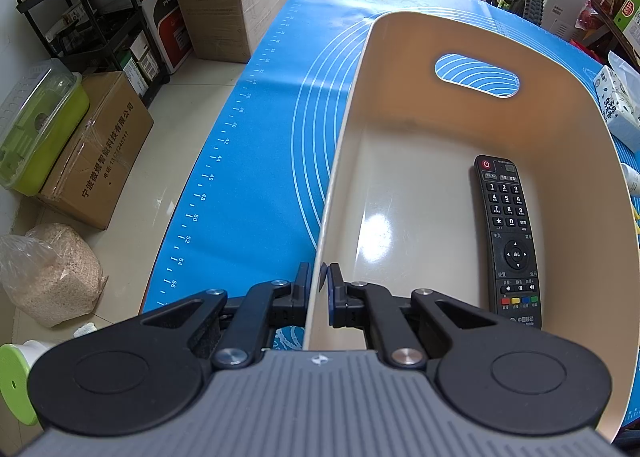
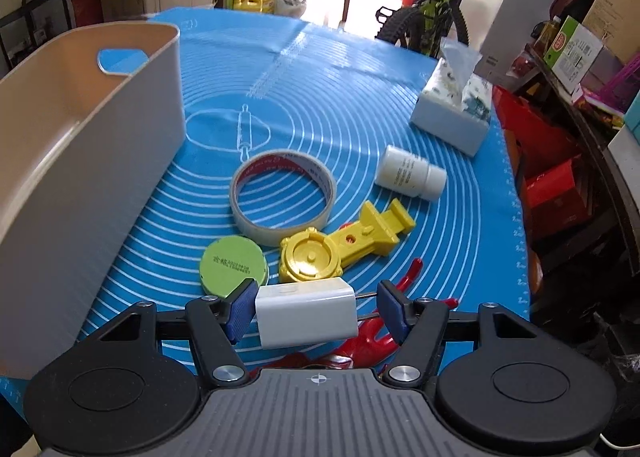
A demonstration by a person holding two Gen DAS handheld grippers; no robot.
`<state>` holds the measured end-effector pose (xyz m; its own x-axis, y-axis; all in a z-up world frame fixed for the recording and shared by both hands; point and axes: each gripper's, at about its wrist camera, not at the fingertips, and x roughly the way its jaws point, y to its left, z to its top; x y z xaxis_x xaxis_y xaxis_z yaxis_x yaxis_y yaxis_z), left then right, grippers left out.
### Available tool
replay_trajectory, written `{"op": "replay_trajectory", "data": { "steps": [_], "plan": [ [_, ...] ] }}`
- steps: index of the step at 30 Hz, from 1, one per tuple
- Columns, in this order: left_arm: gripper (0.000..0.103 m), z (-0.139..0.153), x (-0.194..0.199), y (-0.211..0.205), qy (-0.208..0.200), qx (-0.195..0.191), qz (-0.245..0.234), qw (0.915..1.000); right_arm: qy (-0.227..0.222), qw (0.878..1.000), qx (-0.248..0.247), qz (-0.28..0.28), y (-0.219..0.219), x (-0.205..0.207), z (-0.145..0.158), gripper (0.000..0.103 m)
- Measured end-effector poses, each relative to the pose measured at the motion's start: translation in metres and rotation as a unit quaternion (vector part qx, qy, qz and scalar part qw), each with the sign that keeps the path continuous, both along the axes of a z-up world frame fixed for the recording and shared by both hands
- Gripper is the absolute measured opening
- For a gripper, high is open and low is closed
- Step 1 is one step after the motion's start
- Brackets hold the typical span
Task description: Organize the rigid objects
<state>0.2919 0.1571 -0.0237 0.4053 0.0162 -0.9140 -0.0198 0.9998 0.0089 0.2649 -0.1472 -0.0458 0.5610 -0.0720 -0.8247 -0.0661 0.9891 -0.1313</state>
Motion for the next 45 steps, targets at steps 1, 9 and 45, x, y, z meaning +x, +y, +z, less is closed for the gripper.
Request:
{"op": "replay_trajectory", "data": {
  "steps": [1,9,45],
  "plan": [
    [0.01,0.0,0.0,0.0,0.0,0.0,0.0,1.0,-0.006,1.0,-0.001,-0.002,0.0,-0.001,0.003,0.068],
    [0.01,0.0,0.0,0.0,0.0,-0.001,0.0,1.0,-0.05,0.999,-0.006,-0.01,0.004,-0.007,0.031,0.068],
    [0.008,-0.001,0.001,0.001,-0.001,-0.005,-0.002,1.0,-0.091,0.983,0.053,0.152,0.185,0.036,0.048,0.068]
  ]
}}
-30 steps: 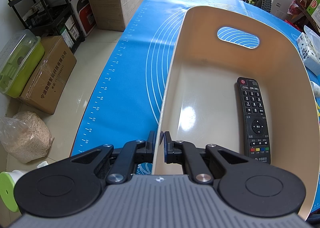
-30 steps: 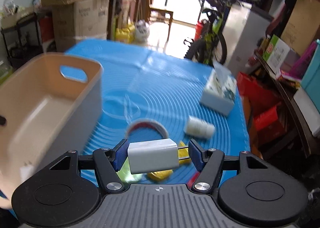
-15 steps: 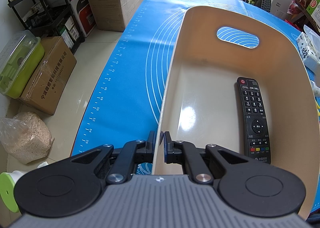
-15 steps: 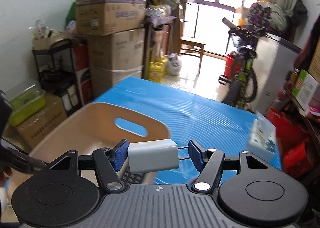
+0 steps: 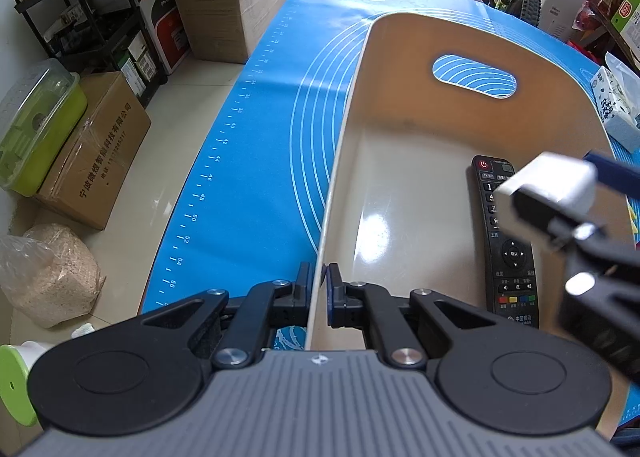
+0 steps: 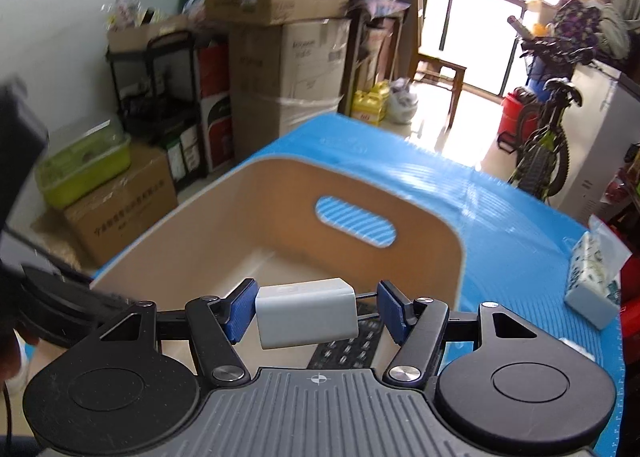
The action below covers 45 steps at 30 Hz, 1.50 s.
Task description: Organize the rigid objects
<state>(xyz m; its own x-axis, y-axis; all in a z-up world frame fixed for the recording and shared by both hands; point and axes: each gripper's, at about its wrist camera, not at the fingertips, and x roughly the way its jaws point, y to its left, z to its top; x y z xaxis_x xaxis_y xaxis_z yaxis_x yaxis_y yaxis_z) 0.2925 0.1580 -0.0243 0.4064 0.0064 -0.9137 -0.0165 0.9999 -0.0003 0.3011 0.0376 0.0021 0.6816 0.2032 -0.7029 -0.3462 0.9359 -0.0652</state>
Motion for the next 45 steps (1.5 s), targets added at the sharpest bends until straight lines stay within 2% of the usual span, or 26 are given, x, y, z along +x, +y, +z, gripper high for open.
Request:
{"op": "replay_trajectory", "data": {
  "steps": [12,17,21,24,28,32,35,37,45],
  "plan": [
    [0.007,0.001,0.0,0.001,-0.002,-0.008,0.001,1.0,0.067,0.997,-0.035,0.016,0.01,0.004,-0.032,0.068],
    [0.007,0.0,-0.001,0.0,-0.001,-0.007,0.002,1.0,0.059,0.998,-0.013,0.009,0.001,0.004,-0.023,0.068],
    [0.007,0.0,-0.001,0.003,-0.001,-0.009,0.002,1.0,0.055,0.998,0.034,-0.01,-0.018,0.006,-0.004,0.075],
    [0.007,0.0,0.0,0.005,-0.001,-0.011,0.003,0.9999,0.026,0.998,0.043,-0.034,-0.038,0.007,0.01,0.08],
    [0.007,0.0,0.0,0.005,-0.001,-0.013,0.003,0.9999,-0.015,0.996,0.046,-0.076,-0.078,0.011,0.021,0.082],
    [0.007,0.0,0.0,0.005,-0.001,-0.012,0.003,0.9999,-0.018,0.989,0.048,-0.136,-0.125,0.023,0.019,0.084],
    [0.007,0.0,0.0,0.005,0.0,-0.011,0.002,0.9999,-0.018,0.982,0.041,-0.181,-0.158,0.033,0.012,0.092],
    [0.007,0.0,-0.001,0.004,0.0,-0.008,0.001,1.0,-0.01,0.978,0.035,-0.206,-0.177,0.041,0.002,0.101],
    [0.007,0.0,0.0,0.002,0.0,-0.006,-0.001,1.0,0.052,0.959,0.029,-0.276,-0.229,0.066,-0.053,0.101]
  ]
}}
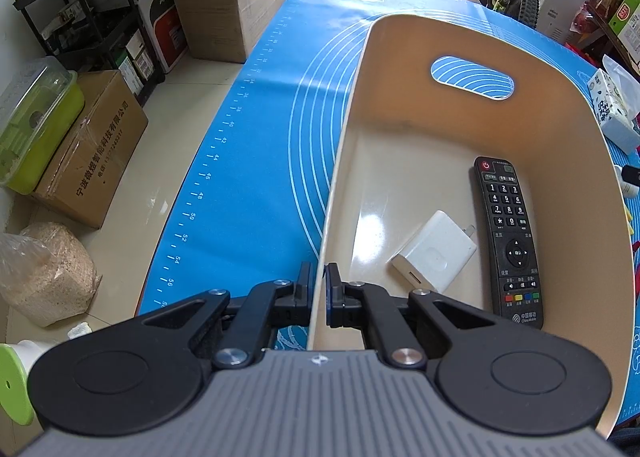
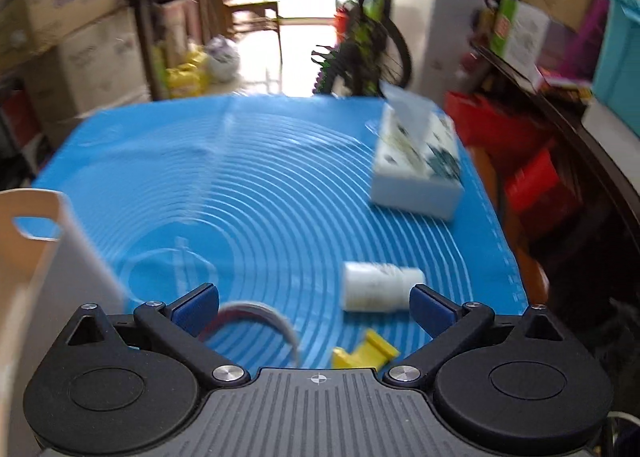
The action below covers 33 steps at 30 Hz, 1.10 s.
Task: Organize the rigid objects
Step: 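Move the right tool to the white pill bottle and grasp it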
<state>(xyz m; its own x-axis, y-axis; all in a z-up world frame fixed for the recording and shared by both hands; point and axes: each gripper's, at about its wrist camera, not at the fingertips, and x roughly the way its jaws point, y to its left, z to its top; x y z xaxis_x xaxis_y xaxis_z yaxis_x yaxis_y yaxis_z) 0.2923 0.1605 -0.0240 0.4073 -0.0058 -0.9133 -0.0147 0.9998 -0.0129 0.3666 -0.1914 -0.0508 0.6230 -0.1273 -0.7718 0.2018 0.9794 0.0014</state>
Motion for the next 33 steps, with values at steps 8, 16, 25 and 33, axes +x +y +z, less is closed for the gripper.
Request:
{"op": "replay_trajectory", "data": {
  "steps": [8,16,25,33],
  "plan": [
    [0.007,0.0,0.0,0.0,0.0,0.0,0.0,1.0,0.036,0.999,-0.026,-0.015,-0.011,0.012,-0.039,0.101],
    [0.008,0.0,0.0,0.0,0.0,0.001,0.0,1.0,0.023,0.998,0.014,-0.051,-0.038,0.014,-0.044,0.101],
    [0.008,0.0,0.0,0.002,0.0,0.002,0.0,1.0,0.003,0.996,0.033,-0.087,-0.052,0.016,-0.046,0.1],
    [0.008,0.0,0.0,0.001,0.0,0.002,0.0,1.0,0.021,0.998,-0.012,-0.062,-0.038,0.026,-0.056,0.077]
  ]
}}
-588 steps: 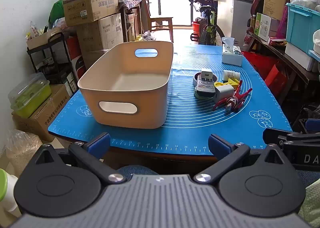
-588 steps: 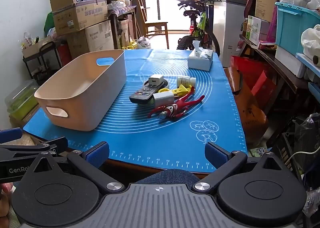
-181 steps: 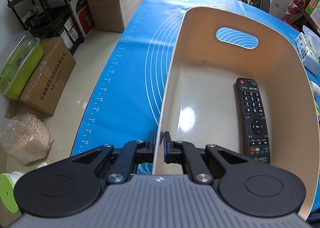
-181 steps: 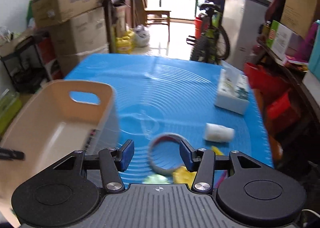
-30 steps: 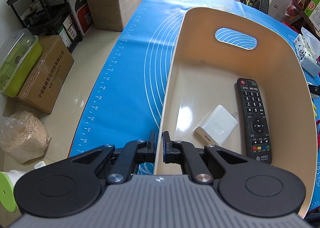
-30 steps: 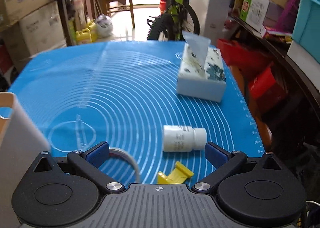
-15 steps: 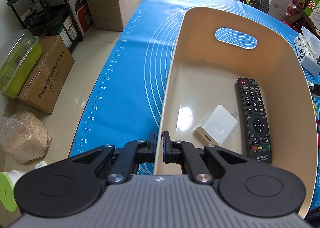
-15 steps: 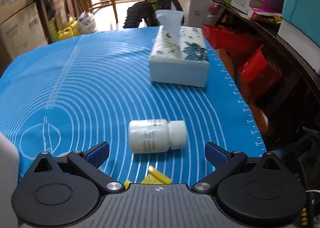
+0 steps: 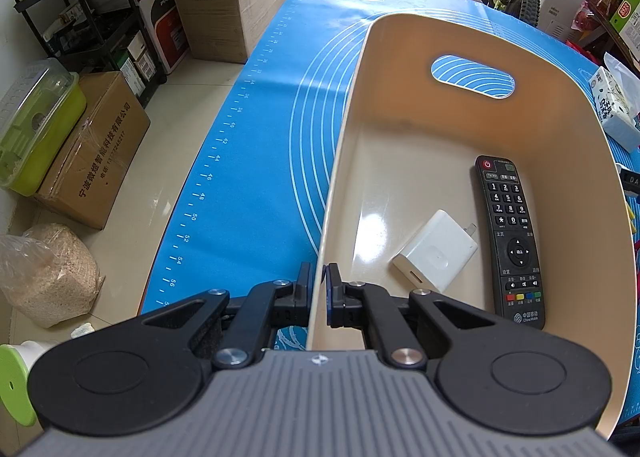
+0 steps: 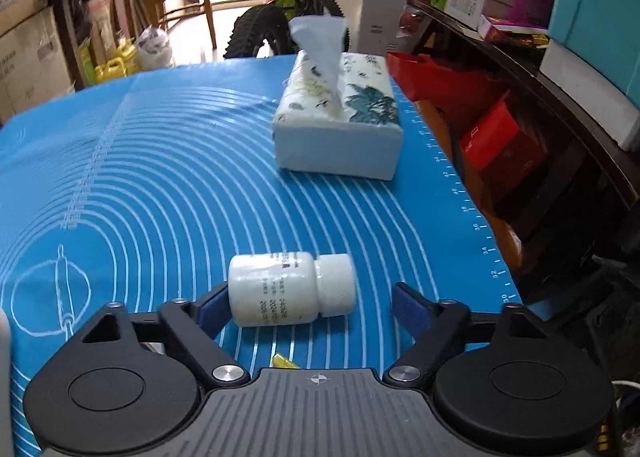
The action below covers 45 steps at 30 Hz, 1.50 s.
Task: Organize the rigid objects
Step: 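Move the right tool to the white pill bottle and grasp it, then carry the pill bottle over the basket and open the right tool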
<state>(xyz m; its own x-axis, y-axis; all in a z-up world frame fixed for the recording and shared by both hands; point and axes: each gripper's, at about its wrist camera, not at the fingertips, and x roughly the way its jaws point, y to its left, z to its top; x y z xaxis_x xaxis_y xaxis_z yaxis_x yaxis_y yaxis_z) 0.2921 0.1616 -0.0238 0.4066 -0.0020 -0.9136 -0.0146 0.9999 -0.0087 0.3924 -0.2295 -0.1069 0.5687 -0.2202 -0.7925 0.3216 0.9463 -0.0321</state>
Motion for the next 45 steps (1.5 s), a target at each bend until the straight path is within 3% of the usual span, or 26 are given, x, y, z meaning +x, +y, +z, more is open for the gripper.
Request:
{"op": "replay_trajectory", "data": {
  "steps": [3,8,15,23,30,36,45],
  "plan": [
    [0.008,0.0,0.0,0.0,0.0,0.0,0.0,1.0,-0.008,1.0,-0.007,0.012,0.008,-0.002,0.001,0.063],
    [0.008,0.0,0.0,0.0,0.0,0.0,0.0,1.0,-0.025,0.999,-0.018,0.01,0.009,-0.012,0.011,0.063],
    [0.008,0.0,0.0,0.0,0.001,-0.001,0.002,1.0,-0.057,0.997,-0.04,0.036,0.021,-0.027,0.047,0.063],
    [0.008,0.001,0.0,-0.001,0.001,0.002,0.003,1.0,-0.117,0.987,-0.027,0.109,0.066,-0.053,0.105,0.063],
    [0.008,0.001,0.0,-0.001,0.001,0.003,0.003,1.0,-0.157,0.966,-0.014,0.206,0.129,-0.073,0.142,0.064],
    [0.008,0.0,0.0,-0.001,0.001,0.003,0.004,1.0,-0.13,0.955,0.017,0.265,0.173,-0.082,0.147,0.064],
    [0.008,0.0,0.0,-0.001,0.001,0.003,0.004,1.0,-0.072,0.939,0.013,0.335,0.23,-0.097,0.117,0.064]
  ]
}}
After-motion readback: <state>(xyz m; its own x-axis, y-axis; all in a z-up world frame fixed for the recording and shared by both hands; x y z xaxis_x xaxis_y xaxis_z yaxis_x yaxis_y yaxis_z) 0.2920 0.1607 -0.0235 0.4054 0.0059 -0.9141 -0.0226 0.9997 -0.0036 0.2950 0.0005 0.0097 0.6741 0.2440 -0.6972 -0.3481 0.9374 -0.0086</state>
